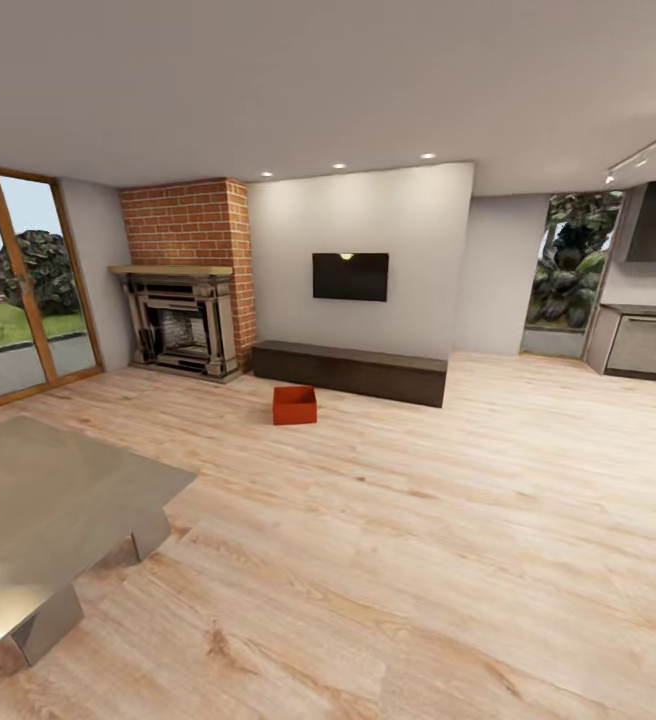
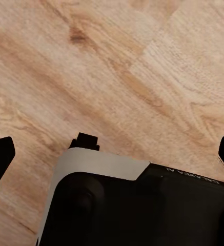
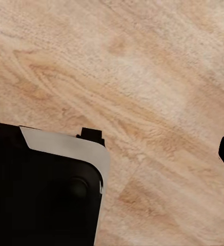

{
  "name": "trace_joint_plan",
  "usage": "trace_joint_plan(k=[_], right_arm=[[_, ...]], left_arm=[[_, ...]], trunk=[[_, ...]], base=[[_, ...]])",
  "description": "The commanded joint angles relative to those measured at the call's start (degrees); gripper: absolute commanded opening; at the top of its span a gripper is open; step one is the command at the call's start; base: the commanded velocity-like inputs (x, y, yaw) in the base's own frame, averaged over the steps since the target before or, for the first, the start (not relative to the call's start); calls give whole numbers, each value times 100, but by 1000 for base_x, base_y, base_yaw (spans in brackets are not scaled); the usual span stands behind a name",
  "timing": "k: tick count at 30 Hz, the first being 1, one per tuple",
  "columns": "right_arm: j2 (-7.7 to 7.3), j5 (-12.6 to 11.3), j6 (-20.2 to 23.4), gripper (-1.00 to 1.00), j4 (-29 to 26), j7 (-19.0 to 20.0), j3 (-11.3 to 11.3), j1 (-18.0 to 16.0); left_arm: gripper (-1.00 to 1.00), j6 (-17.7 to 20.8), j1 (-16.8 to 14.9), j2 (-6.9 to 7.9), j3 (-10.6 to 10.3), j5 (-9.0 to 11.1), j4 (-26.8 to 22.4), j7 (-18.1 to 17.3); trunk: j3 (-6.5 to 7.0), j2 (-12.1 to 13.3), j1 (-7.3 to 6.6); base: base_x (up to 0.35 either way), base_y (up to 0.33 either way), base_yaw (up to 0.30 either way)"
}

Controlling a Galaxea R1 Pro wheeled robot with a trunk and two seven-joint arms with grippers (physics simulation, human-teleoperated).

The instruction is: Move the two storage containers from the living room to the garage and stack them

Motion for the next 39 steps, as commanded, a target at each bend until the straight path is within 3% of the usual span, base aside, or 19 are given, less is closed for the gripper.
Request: trace_joint_plan(k=[1,28,39], right_arm=[[1,25,-29,100,16,-14,24,-8],[32,20,-31,100,16,-15,17,-8],[6,20,-34,100,16,-19,24,-8]], left_arm=[[100,-15,-4,1,-49,50,3,-2],[100,-6,-4,1,-49,50,3,-2],[100,-6,-4,2,-49,50,3,-2]], trunk=[[-8,-5,4],[-8,-5,4],[-8,-5,4]], base=[[322,0,0],[322,0,0],[323,0,104]])
